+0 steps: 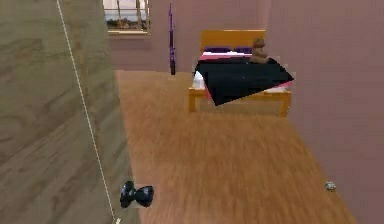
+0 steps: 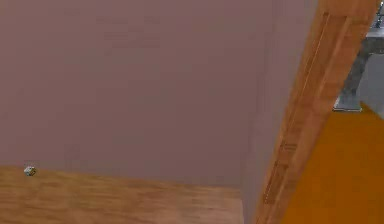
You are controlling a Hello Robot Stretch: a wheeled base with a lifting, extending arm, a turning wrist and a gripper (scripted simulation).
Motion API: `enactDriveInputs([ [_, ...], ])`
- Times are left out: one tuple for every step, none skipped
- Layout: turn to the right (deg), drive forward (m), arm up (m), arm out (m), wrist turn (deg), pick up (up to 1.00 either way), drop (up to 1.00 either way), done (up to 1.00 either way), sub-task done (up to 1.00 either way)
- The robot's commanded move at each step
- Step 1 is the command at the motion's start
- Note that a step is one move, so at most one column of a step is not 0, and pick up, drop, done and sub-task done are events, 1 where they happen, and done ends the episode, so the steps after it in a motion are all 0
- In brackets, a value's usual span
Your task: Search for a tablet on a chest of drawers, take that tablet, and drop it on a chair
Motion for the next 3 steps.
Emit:
enactDriveInputs([
  [0.0, 0.2, 0.0, 0.0, 0.0, 0.0, 0.0, 0.0, 0.0],
  [27.0, 0.0, 0.0, 0.0, 0.0, 0.0, 0.0, 0.0, 0.0],
  [0.0, 0.5, 0.0, 0.0, 0.0, 0.0, 0.0, 0.0, 0.0],
])
